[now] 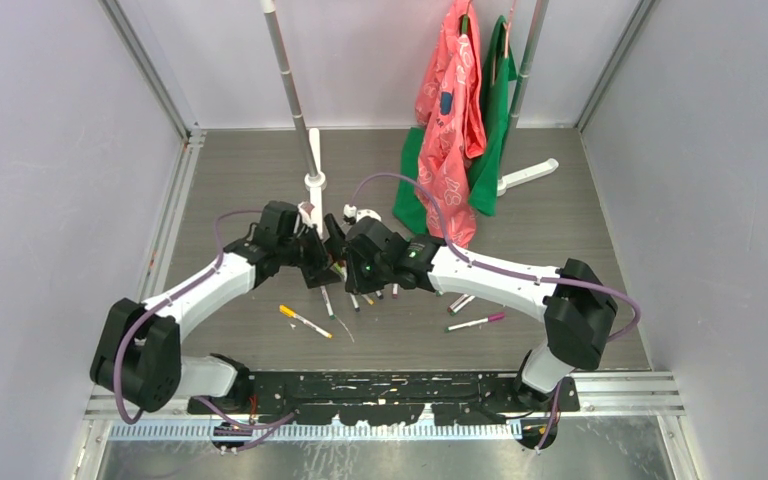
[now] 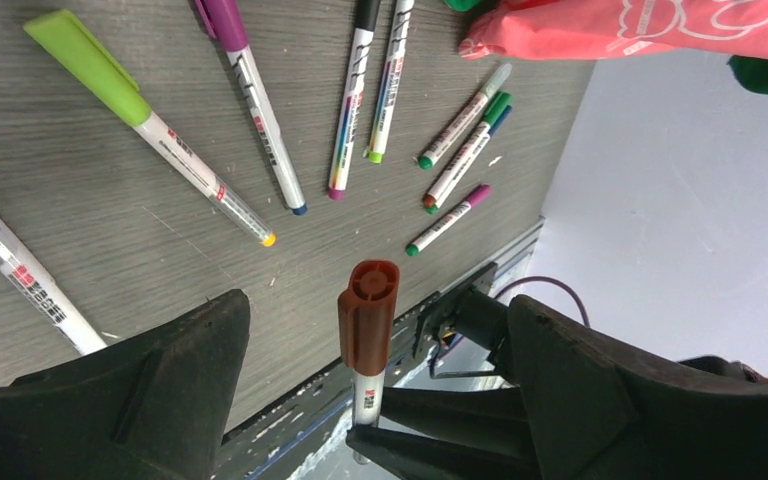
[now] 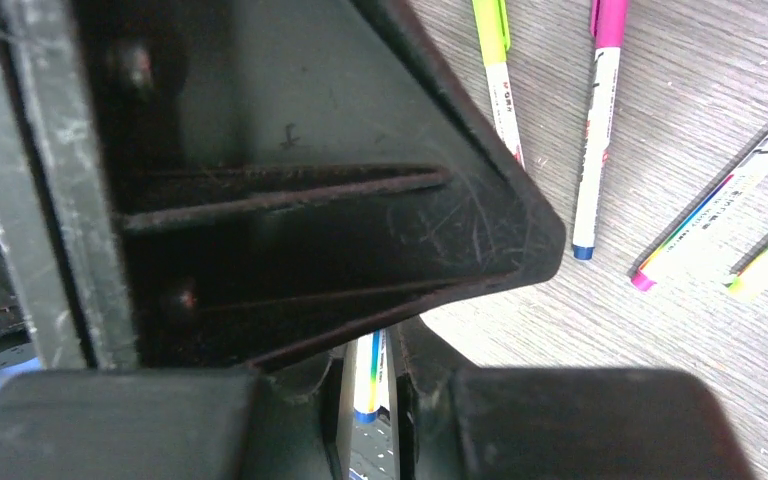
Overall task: Open the pen caps
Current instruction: Open the pen cap from the pen, then place the pen at the center of the board, then place the pen cap at the center of the board, then move the distractor to the center of the board.
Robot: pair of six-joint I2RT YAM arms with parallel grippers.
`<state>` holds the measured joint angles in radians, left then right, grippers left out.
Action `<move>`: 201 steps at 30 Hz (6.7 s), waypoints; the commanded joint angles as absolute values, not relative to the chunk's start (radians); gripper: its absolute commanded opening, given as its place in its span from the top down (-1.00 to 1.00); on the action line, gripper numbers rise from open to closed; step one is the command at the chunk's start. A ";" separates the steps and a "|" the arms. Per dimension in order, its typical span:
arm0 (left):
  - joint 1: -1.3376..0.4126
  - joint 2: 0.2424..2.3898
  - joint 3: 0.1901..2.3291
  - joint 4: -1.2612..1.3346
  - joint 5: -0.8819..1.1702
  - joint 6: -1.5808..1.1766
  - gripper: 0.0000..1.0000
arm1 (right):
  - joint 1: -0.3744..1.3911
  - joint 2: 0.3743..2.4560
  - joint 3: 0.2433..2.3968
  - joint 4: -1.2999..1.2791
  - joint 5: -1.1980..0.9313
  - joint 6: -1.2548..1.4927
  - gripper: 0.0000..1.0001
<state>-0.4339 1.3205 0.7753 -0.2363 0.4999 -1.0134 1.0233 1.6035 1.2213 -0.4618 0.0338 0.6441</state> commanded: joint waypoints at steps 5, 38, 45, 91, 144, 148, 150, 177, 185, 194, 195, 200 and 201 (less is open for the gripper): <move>-0.292 1.167 0.539 0.156 0.621 -1.329 -0.99 | 1.022 1.579 1.264 -0.438 0.037 0.611 0.97; -0.261 1.266 0.676 -0.154 0.648 -1.087 0.66 | 1.024 1.658 1.323 -0.450 -0.062 0.615 0.97; -0.262 1.268 0.715 -0.194 0.601 -1.054 1.00 | 1.024 1.656 1.306 -0.457 -0.087 0.619 0.97; -0.294 1.380 0.958 -0.577 0.236 -0.932 1.00 | 1.038 1.244 0.922 -0.678 0.278 0.653 0.97; -0.347 1.426 0.824 -0.662 0.018 -0.916 1.00 | 0.535 1.086 0.815 -0.989 0.654 1.144 0.98; -0.332 1.452 0.798 -0.621 0.037 -0.919 1.00 | 0.417 1.158 0.822 -0.923 0.614 1.068 0.97; -0.324 1.465 0.791 -0.604 0.039 -0.919 1.00 | 0.361 1.194 0.824 -0.880 0.596 1.036 0.97; -0.264 1.510 0.759 -0.604 0.062 -0.911 0.39 | 0.192 1.460 0.817 -0.700 0.560 0.916 -0.14; -0.264 1.456 0.780 -0.661 0.038 -0.916 0.25 | 0.193 1.417 0.853 -0.726 0.560 0.903 -0.30; -0.261 1.322 0.859 -0.771 -0.022 -0.929 0.22 | 0.193 1.330 0.916 -0.792 0.561 0.900 -0.39; -0.262 1.304 0.875 -0.780 -0.035 -0.933 0.22 | 0.193 1.324 0.932 -0.799 0.563 0.901 -0.39; -0.262 1.266 0.962 -0.786 -0.059 -0.943 0.21 | 0.192 1.348 1.022 -0.801 0.576 0.916 -0.39; -0.263 1.273 0.979 -0.776 -0.064 -0.943 0.20 | 0.192 1.365 1.042 -0.795 0.575 0.923 -0.39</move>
